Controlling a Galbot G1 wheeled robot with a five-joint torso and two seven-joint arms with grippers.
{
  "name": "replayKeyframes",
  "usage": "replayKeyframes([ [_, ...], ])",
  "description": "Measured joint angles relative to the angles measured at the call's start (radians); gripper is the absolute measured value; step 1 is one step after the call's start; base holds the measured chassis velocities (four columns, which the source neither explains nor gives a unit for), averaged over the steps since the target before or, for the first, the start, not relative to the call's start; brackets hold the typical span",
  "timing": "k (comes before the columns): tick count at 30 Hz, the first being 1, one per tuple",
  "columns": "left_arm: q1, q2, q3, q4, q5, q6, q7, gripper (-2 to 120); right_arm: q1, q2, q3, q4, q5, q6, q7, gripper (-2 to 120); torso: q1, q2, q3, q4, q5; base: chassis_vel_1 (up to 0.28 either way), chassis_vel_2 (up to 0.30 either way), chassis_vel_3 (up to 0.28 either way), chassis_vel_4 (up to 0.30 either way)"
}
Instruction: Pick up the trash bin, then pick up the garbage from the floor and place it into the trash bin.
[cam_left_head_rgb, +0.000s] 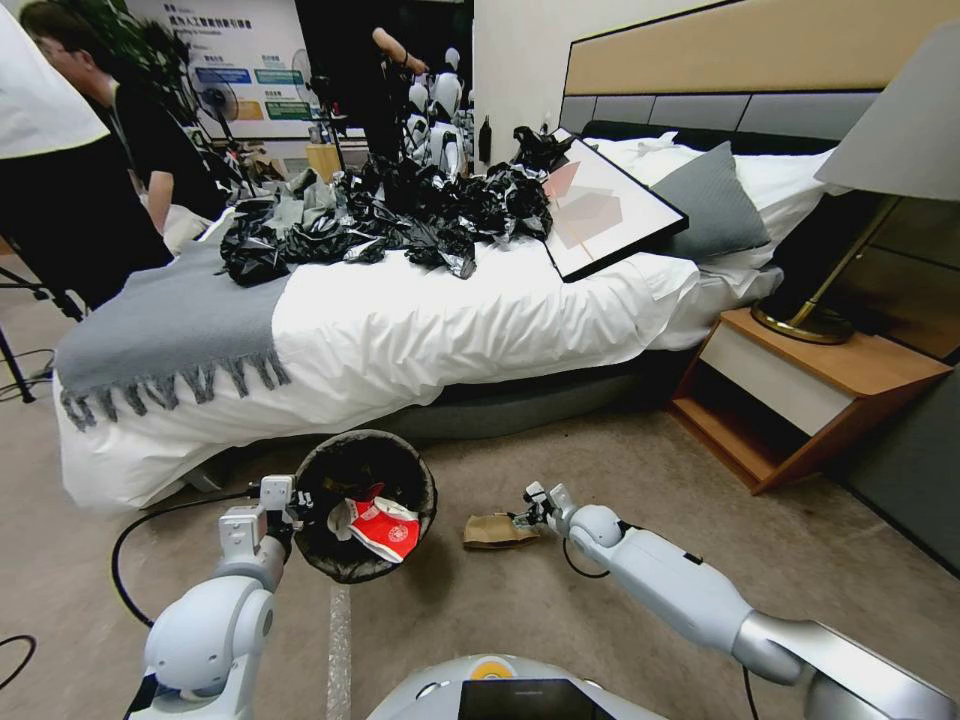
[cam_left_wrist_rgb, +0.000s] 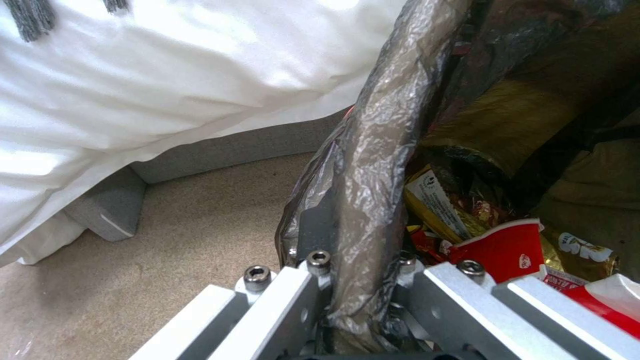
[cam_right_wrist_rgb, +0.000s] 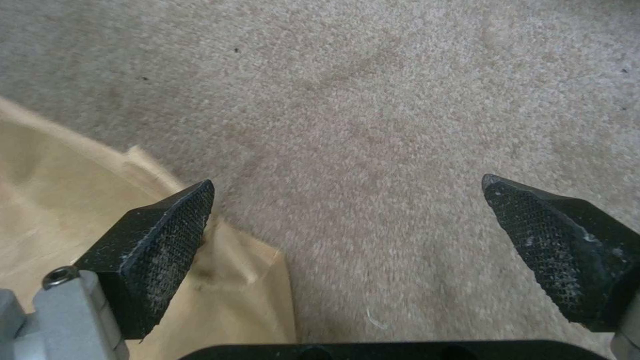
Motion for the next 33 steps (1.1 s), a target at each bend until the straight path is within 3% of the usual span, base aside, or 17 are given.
replayKeyframes([
  [10, -0.006, -0.002, 0.006, 0.007, 0.007, 0.000, 0.001, 0, -0.007, 0.038, -0.014, -0.016, -0.013, 0.005, 0.005, 100, 0.000, 0.000, 0.000, 0.0002, 0.0002, 0.000, 0.000, 0.000, 0.000],
  [17, -0.011, -0.002, 0.008, 0.018, 0.013, 0.000, 0.004, 0, -0.020, -0.010, -0.035, 0.081, -0.001, -0.021, 0.027, 100, 0.000, 0.000, 0.000, 0.0000, 0.0002, 0.000, 0.000, 0.000, 0.000],
  [33, -0.022, -0.007, 0.016, 0.037, 0.026, 0.000, 0.009, 0, -0.029, -0.070, -0.047, 0.142, 0.009, -0.033, 0.035, 100, 0.000, 0.000, 0.000, -0.0002, 0.0002, 0.000, 0.000, 0.000, 0.000],
])
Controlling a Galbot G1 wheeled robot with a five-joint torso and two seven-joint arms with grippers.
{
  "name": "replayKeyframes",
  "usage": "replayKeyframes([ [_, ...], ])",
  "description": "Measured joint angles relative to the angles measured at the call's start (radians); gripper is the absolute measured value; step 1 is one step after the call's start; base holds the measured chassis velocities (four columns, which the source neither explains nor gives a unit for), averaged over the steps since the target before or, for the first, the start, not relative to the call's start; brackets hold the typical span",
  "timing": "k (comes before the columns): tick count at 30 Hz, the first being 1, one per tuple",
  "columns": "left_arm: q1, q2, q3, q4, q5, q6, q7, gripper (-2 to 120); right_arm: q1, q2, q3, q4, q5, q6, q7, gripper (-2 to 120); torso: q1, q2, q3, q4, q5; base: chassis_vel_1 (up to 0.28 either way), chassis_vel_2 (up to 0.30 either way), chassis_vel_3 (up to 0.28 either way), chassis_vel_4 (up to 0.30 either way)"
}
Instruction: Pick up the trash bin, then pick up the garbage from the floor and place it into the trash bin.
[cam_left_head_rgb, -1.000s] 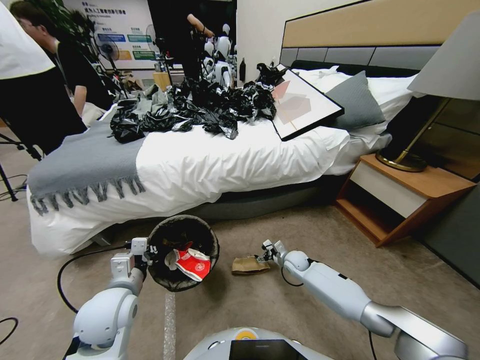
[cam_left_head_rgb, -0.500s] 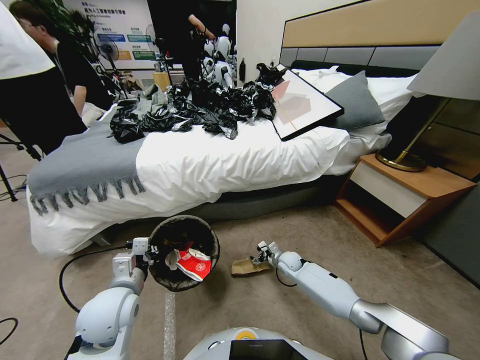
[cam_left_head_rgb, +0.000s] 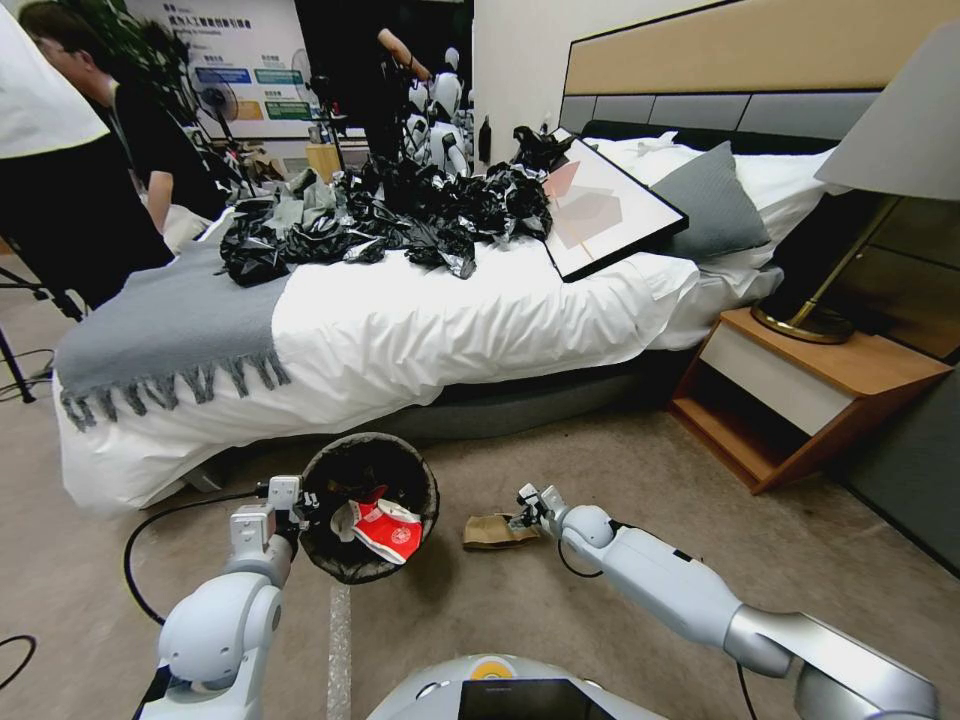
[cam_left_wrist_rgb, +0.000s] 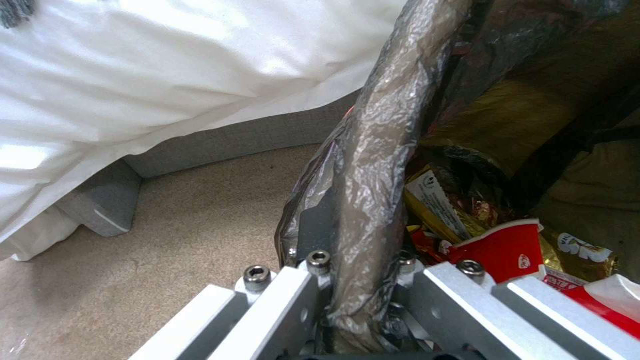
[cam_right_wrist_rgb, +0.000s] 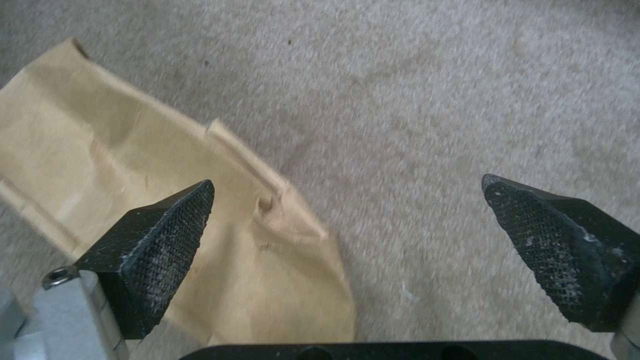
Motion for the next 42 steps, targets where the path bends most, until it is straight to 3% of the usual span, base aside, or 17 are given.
replayKeyframes([
  [5, 0.003, -0.001, 0.000, 0.000, 0.002, 0.000, 0.000, 0, 0.013, 0.043, -0.005, -0.095, -0.005, 0.020, -0.028, 100, 0.000, 0.000, 0.000, 0.0001, -0.0001, 0.000, 0.000, 0.000, 0.000],
  [24, 0.002, 0.001, -0.009, 0.002, 0.002, 0.000, 0.002, 0, 0.067, 0.172, -0.063, -0.234, -0.023, 0.049, -0.057, 97, 0.000, 0.000, 0.000, 0.0001, 0.0000, 0.000, 0.000, 0.000, 0.000],
  [29, -0.005, -0.003, -0.001, 0.009, 0.003, 0.000, 0.002, 0, 0.068, 0.162, -0.068, -0.203, -0.023, 0.051, -0.058, 77, 0.000, 0.000, 0.000, 0.0002, 0.0000, 0.000, 0.000, 0.000, 0.000],
  [31, -0.004, -0.006, 0.003, 0.009, 0.006, 0.000, 0.002, 0, 0.067, 0.156, -0.071, -0.193, -0.021, 0.050, -0.065, 60, 0.000, 0.000, 0.000, 0.0000, 0.0001, 0.000, 0.000, 0.000, 0.000],
  [32, -0.004, -0.006, 0.003, 0.009, 0.006, 0.000, 0.002, 0, 0.067, 0.156, -0.071, -0.193, -0.021, 0.050, -0.065, 60, 0.000, 0.000, 0.000, 0.0000, 0.0001, 0.000, 0.000, 0.000, 0.000],
  [34, -0.003, -0.005, 0.002, 0.010, 0.007, 0.000, 0.002, 0, 0.067, 0.158, -0.073, -0.190, -0.017, 0.050, -0.068, 45, 0.000, 0.000, 0.000, 0.0003, 0.0001, 0.000, 0.000, 0.000, 0.000],
  [40, -0.006, -0.004, 0.006, 0.014, 0.008, 0.000, 0.001, 0, 0.069, 0.157, -0.078, -0.181, -0.012, 0.049, -0.065, 28, 0.000, 0.000, 0.000, 0.0002, 0.0001, 0.000, 0.000, 0.000, 0.000],
  [42, -0.008, -0.004, 0.010, 0.017, 0.010, 0.000, 0.001, 0, 0.070, 0.153, -0.078, -0.176, -0.007, 0.047, -0.063, 17, 0.000, 0.000, 0.000, 0.0002, 0.0001, 0.000, 0.000, 0.000, 0.000],
])
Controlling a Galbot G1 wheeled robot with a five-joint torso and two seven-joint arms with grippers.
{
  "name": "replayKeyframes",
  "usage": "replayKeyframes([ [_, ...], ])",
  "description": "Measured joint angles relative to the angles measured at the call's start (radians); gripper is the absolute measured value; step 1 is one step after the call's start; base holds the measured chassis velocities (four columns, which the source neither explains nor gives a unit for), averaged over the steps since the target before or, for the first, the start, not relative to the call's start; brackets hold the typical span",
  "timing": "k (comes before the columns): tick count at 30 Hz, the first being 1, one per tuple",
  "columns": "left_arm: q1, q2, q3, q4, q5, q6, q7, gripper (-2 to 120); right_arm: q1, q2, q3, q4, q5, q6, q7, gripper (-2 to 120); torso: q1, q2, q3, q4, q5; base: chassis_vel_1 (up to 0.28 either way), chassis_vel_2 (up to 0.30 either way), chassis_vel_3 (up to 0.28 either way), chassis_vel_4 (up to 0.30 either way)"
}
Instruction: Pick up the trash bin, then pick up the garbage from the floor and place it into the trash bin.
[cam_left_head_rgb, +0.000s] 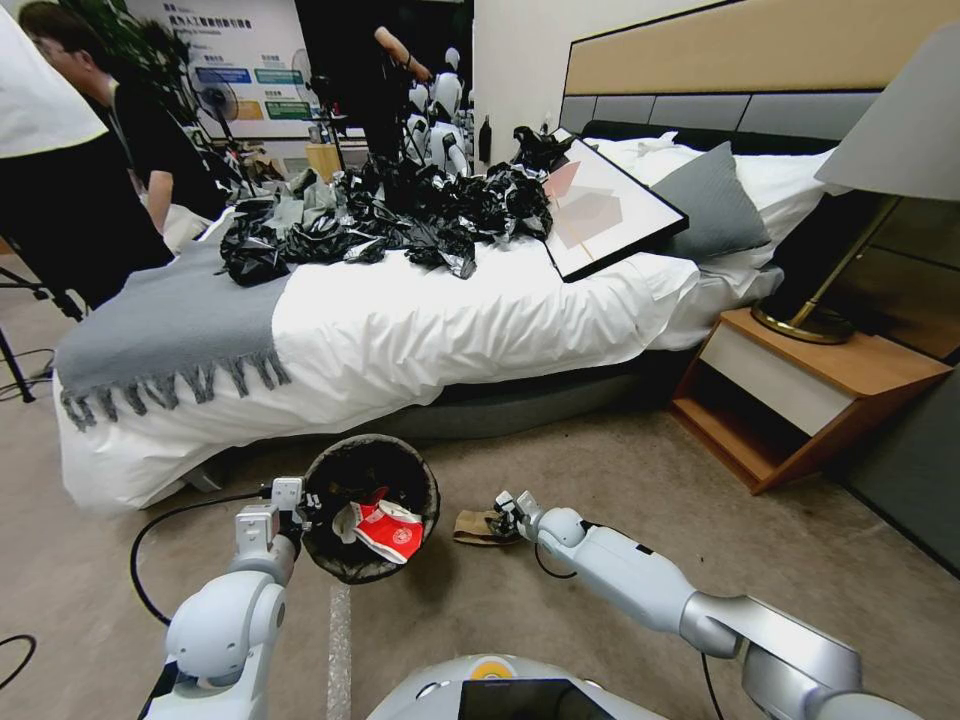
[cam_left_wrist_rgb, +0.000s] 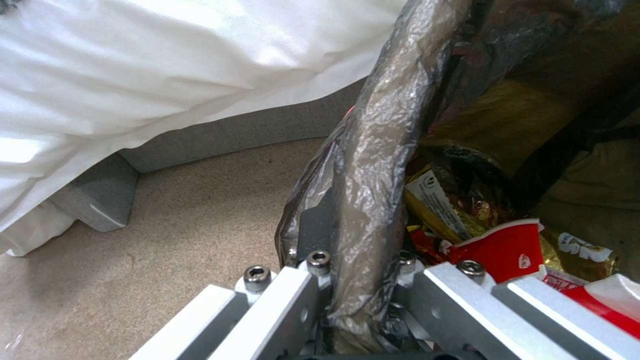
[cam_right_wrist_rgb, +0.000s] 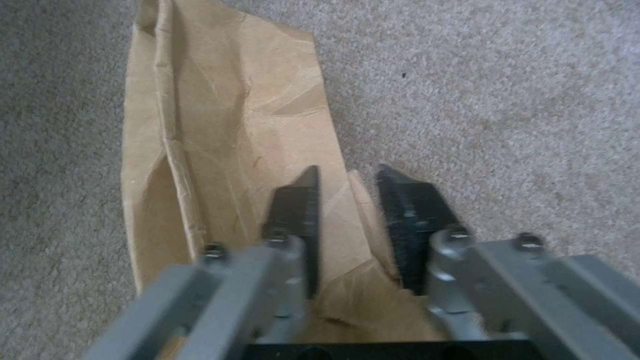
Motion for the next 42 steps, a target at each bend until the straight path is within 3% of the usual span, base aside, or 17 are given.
replayKeyframes([
  [6, 0.001, 0.002, 0.002, 0.000, 0.000, 0.000, 0.000, 0, -0.001, -0.005, 0.003, 0.000, 0.003, -0.003, 0.002, 0, 0.000, 0.000, 0.000, -0.0001, 0.0000, 0.000, 0.000, 0.000, 0.000],
  [26, 0.005, -0.007, 0.008, 0.003, 0.014, 0.000, 0.002, 0, -0.013, -0.019, 0.019, 0.007, -0.002, -0.021, 0.023, 0, 0.000, 0.000, 0.000, -0.0003, -0.0001, 0.000, 0.000, 0.000, 0.000],
  [28, 0.004, -0.003, 0.004, 0.003, 0.014, 0.000, 0.004, 0, -0.012, -0.030, 0.020, 0.033, 0.006, -0.034, 0.038, 11, 0.000, 0.000, 0.000, 0.0000, 0.0000, 0.000, 0.000, 0.000, 0.000],
  [42, 0.001, -0.003, 0.008, 0.007, 0.017, 0.000, 0.007, 0, -0.022, -0.123, 0.044, 0.213, 0.037, -0.054, 0.076, 57, 0.000, 0.000, 0.000, -0.0001, 0.0001, 0.000, 0.000, 0.000, 0.000],
])
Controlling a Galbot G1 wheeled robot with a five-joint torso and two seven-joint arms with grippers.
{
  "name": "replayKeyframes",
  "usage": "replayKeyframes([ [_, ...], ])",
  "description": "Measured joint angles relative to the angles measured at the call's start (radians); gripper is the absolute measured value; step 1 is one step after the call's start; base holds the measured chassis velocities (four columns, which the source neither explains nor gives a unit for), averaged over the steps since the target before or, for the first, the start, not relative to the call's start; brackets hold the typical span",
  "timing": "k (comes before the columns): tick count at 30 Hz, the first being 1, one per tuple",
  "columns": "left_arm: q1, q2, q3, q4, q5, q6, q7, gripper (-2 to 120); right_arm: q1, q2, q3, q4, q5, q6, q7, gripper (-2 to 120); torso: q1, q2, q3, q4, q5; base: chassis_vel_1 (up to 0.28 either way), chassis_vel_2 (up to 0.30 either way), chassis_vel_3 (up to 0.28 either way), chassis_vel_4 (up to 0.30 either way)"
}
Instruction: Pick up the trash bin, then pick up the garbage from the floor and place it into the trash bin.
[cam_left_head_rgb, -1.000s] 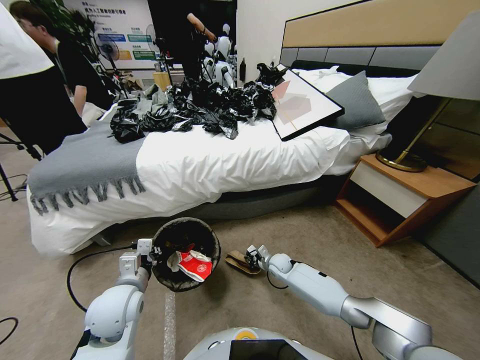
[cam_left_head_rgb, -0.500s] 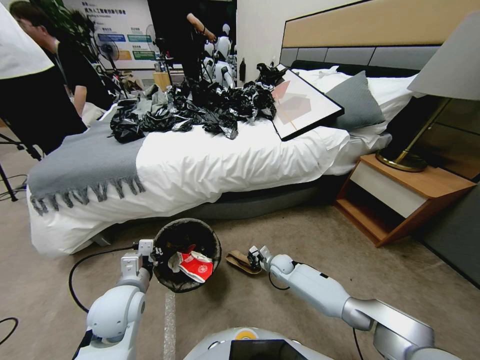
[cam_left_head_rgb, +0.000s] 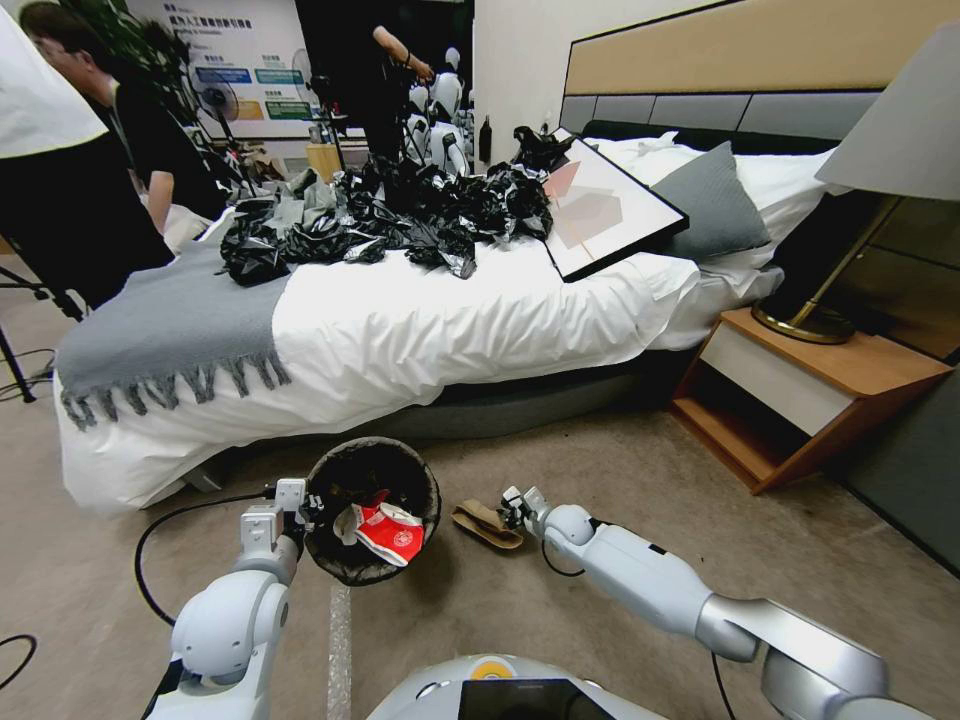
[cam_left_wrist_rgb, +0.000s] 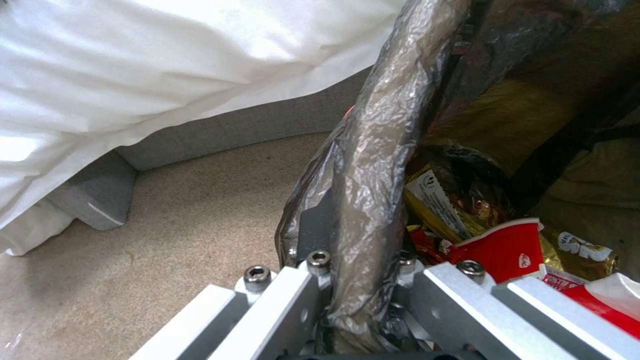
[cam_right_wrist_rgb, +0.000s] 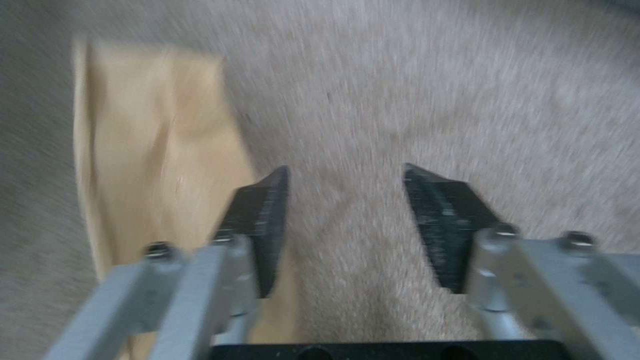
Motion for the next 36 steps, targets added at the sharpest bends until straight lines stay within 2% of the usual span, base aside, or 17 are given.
replayKeyframes([
  [2, -0.003, -0.002, 0.004, 0.003, 0.002, 0.000, 0.000, 0, -0.001, -0.016, 0.001, 0.052, 0.028, -0.010, 0.015, 69, 0.000, 0.000, 0.000, 0.0000, -0.0001, 0.000, 0.000, 0.000, 0.000],
  [5, -0.004, -0.004, 0.004, 0.004, 0.002, 0.000, 0.000, 0, -0.001, -0.020, 0.001, 0.067, 0.038, -0.013, 0.019, 73, 0.000, 0.000, 0.000, 0.0000, -0.0001, 0.000, 0.000, 0.000, 0.000],
  [6, -0.004, -0.004, 0.004, 0.005, 0.003, 0.000, 0.000, 0, -0.001, -0.025, 0.001, 0.093, 0.053, -0.018, 0.025, 82, 0.000, 0.000, 0.000, 0.0000, -0.0001, 0.000, 0.000, 0.000, 0.000],
  [9, -0.005, -0.004, 0.003, 0.005, 0.002, 0.000, 0.000, 0, -0.002, -0.026, 0.001, 0.102, 0.059, -0.019, 0.028, 87, 0.000, 0.000, 0.000, 0.0000, -0.0001, 0.000, 0.000, 0.000, 0.000],
  [10, -0.004, -0.001, 0.000, 0.007, 0.002, 0.000, 0.000, 0, -0.002, -0.028, 0.000, 0.123, 0.074, -0.026, 0.032, 93, 0.000, 0.000, 0.000, 0.0000, -0.0002, 0.000, 0.000, 0.000, 0.000],
  [12, -0.004, 0.003, -0.006, 0.009, 0.002, 0.000, 0.000, 0, 0.005, -0.027, -0.011, 0.141, 0.086, -0.031, 0.037, 99, 0.000, 0.000, 0.000, 0.0001, -0.0001, 0.000, 0.000, 0.000, 0.000],
  [24, -0.011, 0.002, -0.005, 0.019, 0.000, 0.000, 0.000, 0, 0.018, 0.012, -0.072, 0.123, 0.103, -0.040, 0.048, 100, 0.000, 0.000, 0.000, 0.0001, -0.0002, 0.000, 0.000, 0.000, 0.000],
  [36, -0.012, 0.002, -0.005, 0.026, 0.001, 0.000, 0.000, 0, -0.011, 0.031, -0.059, 0.040, 0.077, -0.017, 0.027, 100, 0.000, 0.000, 0.000, 0.0000, -0.0002, 0.000, 0.000, 0.000, 0.000],
])
